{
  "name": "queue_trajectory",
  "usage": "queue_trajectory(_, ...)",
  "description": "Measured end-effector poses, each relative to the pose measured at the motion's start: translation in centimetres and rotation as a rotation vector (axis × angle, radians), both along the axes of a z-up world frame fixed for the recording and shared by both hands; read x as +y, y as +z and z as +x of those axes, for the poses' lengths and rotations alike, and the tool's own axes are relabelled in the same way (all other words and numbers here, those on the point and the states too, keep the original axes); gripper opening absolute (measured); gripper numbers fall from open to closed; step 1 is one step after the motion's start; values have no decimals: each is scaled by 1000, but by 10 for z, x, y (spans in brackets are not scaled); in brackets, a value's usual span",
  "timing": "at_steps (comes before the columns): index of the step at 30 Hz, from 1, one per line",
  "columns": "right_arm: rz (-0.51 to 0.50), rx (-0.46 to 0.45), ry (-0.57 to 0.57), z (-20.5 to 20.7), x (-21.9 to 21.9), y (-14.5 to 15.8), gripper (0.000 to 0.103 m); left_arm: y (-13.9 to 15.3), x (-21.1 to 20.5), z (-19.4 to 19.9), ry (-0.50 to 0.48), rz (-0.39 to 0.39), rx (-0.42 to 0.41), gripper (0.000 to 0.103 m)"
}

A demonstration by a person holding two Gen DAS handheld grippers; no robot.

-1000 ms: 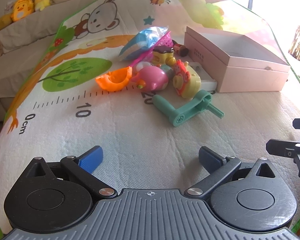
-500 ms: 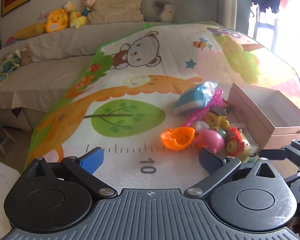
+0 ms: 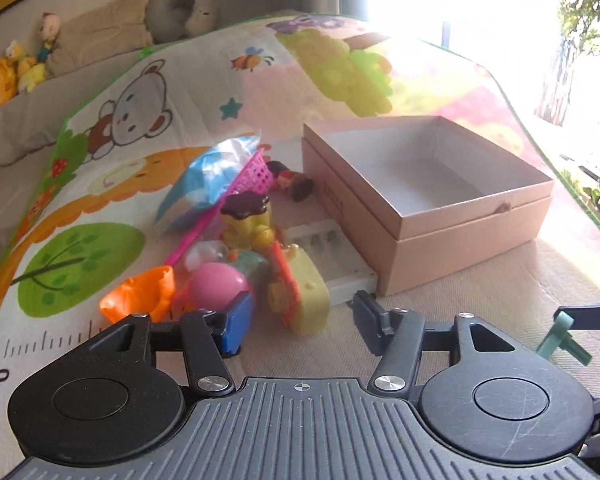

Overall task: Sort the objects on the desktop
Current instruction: 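Grasp the teal crank toy with the right gripper while the left grasps the pink-yellow lens toy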

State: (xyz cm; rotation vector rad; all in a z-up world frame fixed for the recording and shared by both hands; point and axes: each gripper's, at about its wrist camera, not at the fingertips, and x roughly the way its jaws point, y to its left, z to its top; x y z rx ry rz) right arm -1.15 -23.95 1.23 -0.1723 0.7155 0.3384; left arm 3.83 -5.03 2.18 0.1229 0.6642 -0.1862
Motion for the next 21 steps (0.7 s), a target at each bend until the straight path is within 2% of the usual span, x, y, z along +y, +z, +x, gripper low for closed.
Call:
queue_trajectory(1, 5, -3, -18, -3, -5, -1, 71, -3, -4, 4, 7, 19, -2, 61)
queue_trajectory(2, 22, -6, -42, -6, -12, -3, 71, -5, -7, 7, 14, 45, -8, 54)
queue_trajectory(3, 38, -9, -55, -8, -15, -3, 71, -7, -8, 9, 21, 70, -13, 39)
queue_trajectory(5, 69, -17, -85, -9, -22, -5, 72, -8, -7, 8, 25, 105, -17, 31)
queue_trajectory(8, 103, -26, -118, -8, -27, -7, 78, -6, -2, 0, 10, 151, -31, 30)
queue_trajectory(11, 108, -22, -120, -5, -27, -7, 78, -3, 2, -31, -58, 274, -89, 30)
queue_trajectory(14, 100, -39, -107, -8, -26, -5, 84, -4, 7, -64, -147, 395, -103, 30)
queue_trajectory(16, 98, -52, -101, -11, -25, -3, 87, -2, 13, -80, -202, 395, -70, 36)
queue_trajectory(18, 109, -57, -98, -12, -24, -2, 89, 2, 18, -93, -278, 299, -4, 62)
queue_trajectory(19, 114, -56, -97, -11, -24, -2, 91, 3, 19, -96, -296, 262, 8, 67)
queue_trajectory(21, 121, -55, -98, -10, -24, -2, 92, 4, 17, -102, -292, 208, 12, 89)
